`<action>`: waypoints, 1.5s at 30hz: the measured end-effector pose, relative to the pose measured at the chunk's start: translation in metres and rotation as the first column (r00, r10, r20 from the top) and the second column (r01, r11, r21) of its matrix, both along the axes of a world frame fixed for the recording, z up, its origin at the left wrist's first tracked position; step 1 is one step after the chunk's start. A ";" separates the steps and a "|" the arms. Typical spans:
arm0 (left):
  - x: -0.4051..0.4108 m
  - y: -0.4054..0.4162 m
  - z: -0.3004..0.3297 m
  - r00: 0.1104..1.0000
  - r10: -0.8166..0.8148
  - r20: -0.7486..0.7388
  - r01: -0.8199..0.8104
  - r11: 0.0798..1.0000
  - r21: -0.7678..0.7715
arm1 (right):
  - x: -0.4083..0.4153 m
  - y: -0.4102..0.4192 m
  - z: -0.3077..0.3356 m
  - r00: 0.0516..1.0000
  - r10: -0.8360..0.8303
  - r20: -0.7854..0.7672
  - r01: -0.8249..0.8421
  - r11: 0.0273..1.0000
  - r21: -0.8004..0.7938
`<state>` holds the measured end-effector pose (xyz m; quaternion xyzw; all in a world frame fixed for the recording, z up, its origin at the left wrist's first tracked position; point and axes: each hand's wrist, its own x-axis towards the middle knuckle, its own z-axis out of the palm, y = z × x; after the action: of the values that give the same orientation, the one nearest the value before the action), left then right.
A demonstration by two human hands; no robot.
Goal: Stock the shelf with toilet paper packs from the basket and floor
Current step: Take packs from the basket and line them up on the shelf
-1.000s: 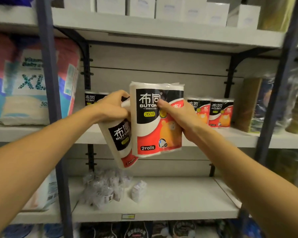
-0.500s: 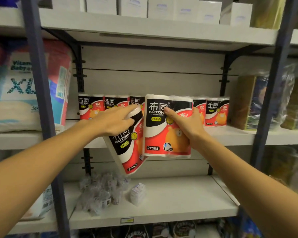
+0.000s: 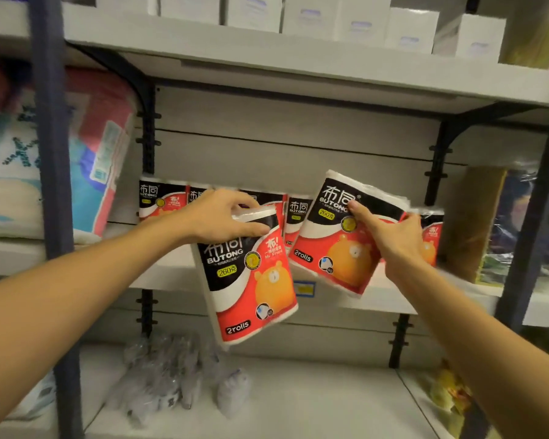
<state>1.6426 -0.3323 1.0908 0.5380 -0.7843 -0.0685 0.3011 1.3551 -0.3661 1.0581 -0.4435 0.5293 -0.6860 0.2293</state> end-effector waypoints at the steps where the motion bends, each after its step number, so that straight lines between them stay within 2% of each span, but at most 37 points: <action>1: -0.005 -0.005 0.004 1.000 0.008 -0.011 -0.008 1.000 0.001 | -0.003 -0.007 0.004 1.000 0.005 -0.028 -0.005 1.000 0.000; 4: -0.021 -0.018 0.016 0.998 0.046 -0.037 -0.045 0.999 0.002 | -0.014 -0.033 0.014 0.995 -0.007 -0.095 0.005 1.000 -0.025; 7: -0.032 -0.026 0.026 0.992 0.120 -0.038 -0.122 0.991 -0.062 | -0.026 -0.054 0.024 0.995 0.006 -0.102 -0.014 0.997 -0.076; 10: -0.036 -0.032 0.030 0.975 0.186 -0.124 -0.200 0.973 -0.112 | -0.036 -0.072 0.033 0.992 0.024 -0.121 -0.034 0.996 -0.084; 14: -0.036 -0.038 0.031 0.938 0.241 -0.249 -0.288 0.941 -0.177 | -0.044 -0.090 0.043 0.972 -0.029 -0.235 0.014 0.998 -0.066; 17: -0.033 -0.042 0.030 0.919 0.289 -0.267 -0.353 0.904 -0.239 | -0.042 -0.104 0.045 0.936 0.033 -0.351 -0.074 0.992 -0.102; 19: -0.029 -0.044 0.026 0.907 0.319 -0.274 -0.390 0.881 -0.267 | -0.035 -0.115 0.042 0.881 0.056 -0.469 -0.146 0.977 -0.157; 22: -0.022 -0.045 0.015 0.894 0.342 -0.291 -0.422 0.860 -0.286 | -0.021 -0.138 0.034 0.792 0.057 -0.608 -0.190 0.969 -0.156; 27: -0.011 -0.045 -0.001 0.878 0.353 -0.323 -0.450 0.839 -0.306 | -0.007 -0.175 0.013 0.657 0.090 -0.748 -0.195 0.979 -0.054; 30: -0.006 -0.048 -0.005 0.880 0.334 -0.339 -0.437 0.849 -0.296 | -0.001 -0.189 -0.002 0.632 0.084 -0.770 -0.161 0.987 -0.025; 31: -0.005 -0.049 -0.005 0.880 0.329 -0.342 -0.433 0.853 -0.292 | -0.001 -0.193 -0.003 0.609 0.036 -0.792 -0.111 0.993 -0.040; 32: -0.003 -0.050 -0.005 0.881 0.323 -0.345 -0.428 0.856 -0.289 | -0.001 -0.196 -0.002 0.541 -0.061 -0.839 -0.022 0.996 -0.086; 34: 0.001 -0.054 -0.004 0.882 0.313 -0.352 -0.419 0.862 -0.285 | 0.000 -0.199 0.003 0.276 -0.287 -0.917 0.132 0.957 -0.259; 35: 0.002 -0.056 -0.004 0.883 0.307 -0.355 -0.416 0.863 -0.288 | 0.001 -0.201 0.006 0.162 -0.350 -0.923 0.143 0.933 -0.329; 38: 0.005 -0.062 -0.002 0.886 0.291 -0.360 -0.405 0.865 -0.297 | 0.010 -0.211 0.001 -0.097 -0.350 -0.932 0.098 0.928 -0.359; 39: 0.005 -0.063 -0.001 0.889 0.281 -0.361 -0.395 0.871 -0.293 | 0.014 -0.214 -0.002 -0.109 -0.322 -0.940 0.106 0.937 -0.334; 41: 0.006 -0.065 0.001 0.898 0.258 -0.357 -0.368 0.883 -0.290 | 0.021 -0.218 -0.001 -0.044 -0.308 -0.950 0.126 0.942 -0.311; 44: 0.007 -0.068 0.005 0.910 0.231 -0.344 -0.342 0.887 -0.311 | 0.037 -0.208 0.013 -0.068 -0.257 -0.964 0.160 0.951 -0.265; 45: 0.008 -0.070 0.007 0.914 0.229 -0.336 -0.339 0.884 -0.322 | 0.044 -0.202 0.019 0.007 -0.236 -0.972 0.116 0.965 -0.234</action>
<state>1.6505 -0.4020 1.0981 0.5651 -0.6421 0.0497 0.5156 1.3991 -0.5683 1.0769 -0.7340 0.5594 -0.2294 -0.3093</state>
